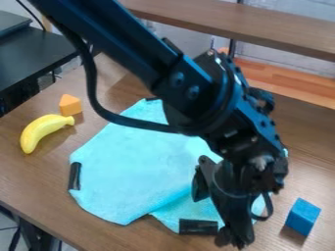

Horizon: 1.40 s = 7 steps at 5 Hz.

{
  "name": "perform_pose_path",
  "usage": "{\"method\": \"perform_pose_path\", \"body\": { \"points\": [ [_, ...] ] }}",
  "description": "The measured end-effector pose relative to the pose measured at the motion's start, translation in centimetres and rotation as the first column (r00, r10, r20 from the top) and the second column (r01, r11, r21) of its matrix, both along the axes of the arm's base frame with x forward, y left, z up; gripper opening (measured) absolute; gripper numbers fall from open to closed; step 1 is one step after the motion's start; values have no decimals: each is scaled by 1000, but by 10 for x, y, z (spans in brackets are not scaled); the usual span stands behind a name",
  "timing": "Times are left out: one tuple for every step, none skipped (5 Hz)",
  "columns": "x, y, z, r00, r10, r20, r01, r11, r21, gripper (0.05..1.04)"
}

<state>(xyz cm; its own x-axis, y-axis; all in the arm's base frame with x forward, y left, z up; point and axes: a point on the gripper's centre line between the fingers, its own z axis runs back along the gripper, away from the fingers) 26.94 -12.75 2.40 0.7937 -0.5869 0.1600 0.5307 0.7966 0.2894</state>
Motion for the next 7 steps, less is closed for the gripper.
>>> {"method": "perform_pose_path", "body": {
  "points": [
    [2,-1,-3,1000,-9,12,9,1000,15,1000],
    [-3,-1,-8,1000,-28,10,27,999,30,1000],
    [-5,0,-12,1000,-31,6,30,999,41,1000],
    [-6,3,-16,999,-33,1,32,998,56,1000],
    [-7,5,-24,999,-34,-13,35,997,73,1000],
    [-7,5,-28,999,-33,-22,35,996,81,950],
    [-3,6,-30,1000,-22,-16,23,996,86,668]
  ]
}}
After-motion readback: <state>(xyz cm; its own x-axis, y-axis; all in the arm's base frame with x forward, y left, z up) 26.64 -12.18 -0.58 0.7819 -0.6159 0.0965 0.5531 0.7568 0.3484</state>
